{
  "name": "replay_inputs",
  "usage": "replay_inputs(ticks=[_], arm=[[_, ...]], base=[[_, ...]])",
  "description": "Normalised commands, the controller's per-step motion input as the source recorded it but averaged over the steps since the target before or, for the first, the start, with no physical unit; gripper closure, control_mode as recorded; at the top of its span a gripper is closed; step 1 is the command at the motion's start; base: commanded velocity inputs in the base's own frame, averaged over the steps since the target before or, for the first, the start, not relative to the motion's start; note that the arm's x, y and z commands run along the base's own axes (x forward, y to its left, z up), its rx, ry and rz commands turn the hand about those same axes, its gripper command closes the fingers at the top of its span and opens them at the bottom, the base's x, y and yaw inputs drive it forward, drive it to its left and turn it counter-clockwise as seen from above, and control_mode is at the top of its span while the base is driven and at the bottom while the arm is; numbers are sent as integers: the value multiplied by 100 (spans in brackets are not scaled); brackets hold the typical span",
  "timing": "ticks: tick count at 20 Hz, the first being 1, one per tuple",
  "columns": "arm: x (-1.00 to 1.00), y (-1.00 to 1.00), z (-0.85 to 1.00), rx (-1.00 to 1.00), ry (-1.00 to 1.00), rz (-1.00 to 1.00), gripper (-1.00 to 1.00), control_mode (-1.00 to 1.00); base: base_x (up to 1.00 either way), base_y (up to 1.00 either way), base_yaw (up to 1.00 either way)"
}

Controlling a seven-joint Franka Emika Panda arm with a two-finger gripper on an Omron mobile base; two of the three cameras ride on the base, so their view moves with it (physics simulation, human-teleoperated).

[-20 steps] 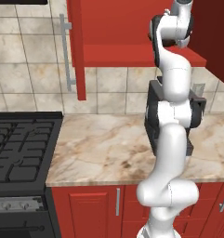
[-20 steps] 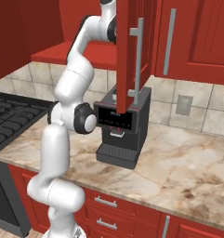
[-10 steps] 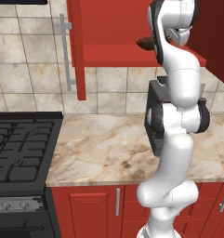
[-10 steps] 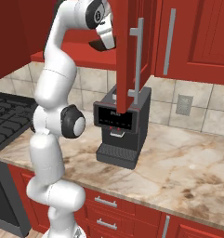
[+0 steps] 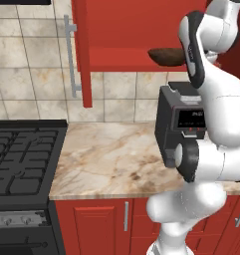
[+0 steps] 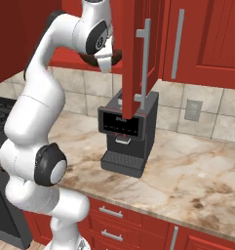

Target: Take the smaller bowl and place it next to the appetizer plate on the dining counter , and place the larger bowl next to the plate with cooked food.

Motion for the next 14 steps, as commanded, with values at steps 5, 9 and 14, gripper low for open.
replay_inputs(ticks=[5, 9, 14], arm=[[-100, 56, -46, 8, -23, 8, 100, -100], [-100, 43, 13, 6, -24, 13, 100, -100], [-100, 30, 25, 7, -28, 16, 100, -100]], base=[[0, 0, 0], [0, 0, 0], [0, 0, 0]])
